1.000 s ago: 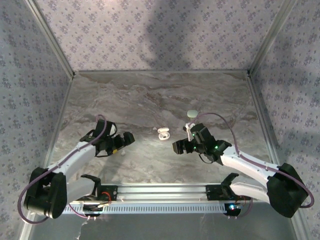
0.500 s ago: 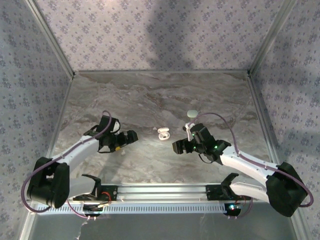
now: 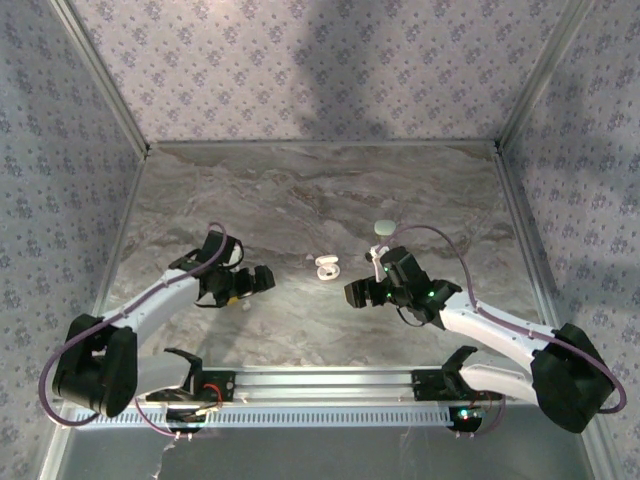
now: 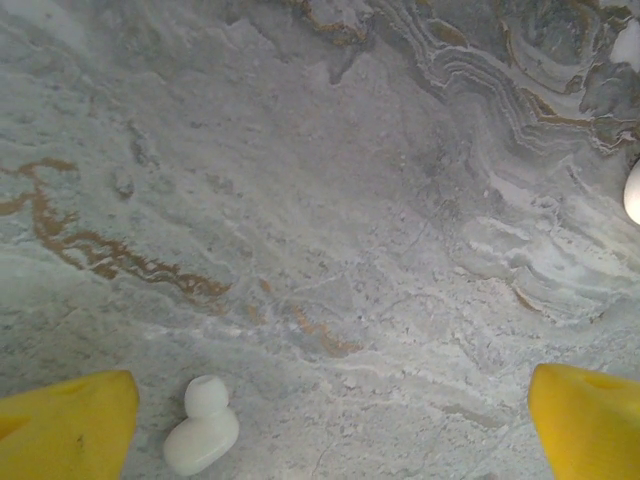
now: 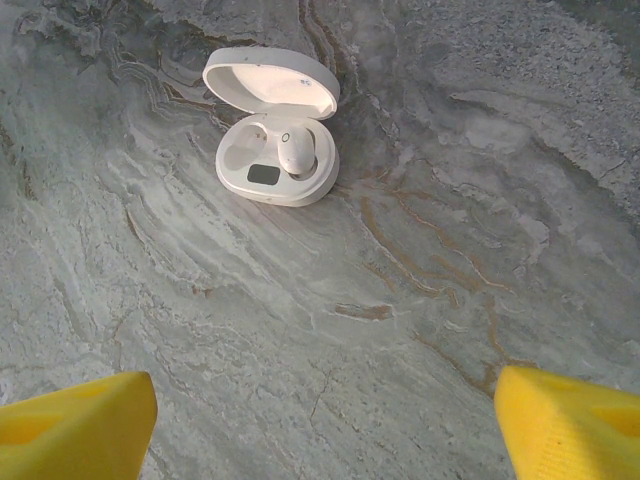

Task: Insert the wireless bluetooth earbuds into the charging case

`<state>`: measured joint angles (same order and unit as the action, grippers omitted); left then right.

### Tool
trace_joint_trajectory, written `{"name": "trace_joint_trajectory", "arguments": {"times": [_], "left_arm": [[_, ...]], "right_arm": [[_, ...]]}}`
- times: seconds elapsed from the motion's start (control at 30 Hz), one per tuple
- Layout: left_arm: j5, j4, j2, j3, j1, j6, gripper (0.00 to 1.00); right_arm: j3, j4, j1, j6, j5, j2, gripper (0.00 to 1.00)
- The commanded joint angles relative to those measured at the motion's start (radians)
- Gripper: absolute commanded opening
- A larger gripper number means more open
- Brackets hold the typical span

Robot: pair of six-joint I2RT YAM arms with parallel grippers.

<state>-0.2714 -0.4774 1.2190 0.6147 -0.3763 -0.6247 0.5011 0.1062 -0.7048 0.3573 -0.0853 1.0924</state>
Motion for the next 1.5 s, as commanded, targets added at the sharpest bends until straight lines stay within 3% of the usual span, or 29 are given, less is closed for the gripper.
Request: {"name": "trace_joint_trajectory", "arguments": {"times": [0.0, 0.4, 0.87, 1.2, 1.47], "left_arm": [[0.028, -0.062, 0.002, 0.037, -0.007, 0.030, 1.00], [0.006, -0.030, 0.149, 0.095, -0.079, 0.045, 1.00], [-0.073, 0.020, 0.172, 0.112, -0.116, 0.036, 1.00], [0.070, -0.033, -0.011, 0.097, -0.098, -0.021, 1.00], [0.080, -0.077, -0.255, -0.045, -0.081, -0.203, 1.00]], "right_arm": [[-0.003, -0.005, 0.001, -0.011, 0.000, 0.004, 0.89], [-0.001, 0.001, -0.002, -0.012, 0.010, 0.007, 0.89], [0.002, 0.005, -0.005, -0.015, 0.019, 0.011, 0.89], [0.001, 0.012, -0.009, -0.017, 0.025, -0.002, 0.90], [-0.004, 0.016, -0.008, -0.014, 0.035, -0.019, 0.90]]}}
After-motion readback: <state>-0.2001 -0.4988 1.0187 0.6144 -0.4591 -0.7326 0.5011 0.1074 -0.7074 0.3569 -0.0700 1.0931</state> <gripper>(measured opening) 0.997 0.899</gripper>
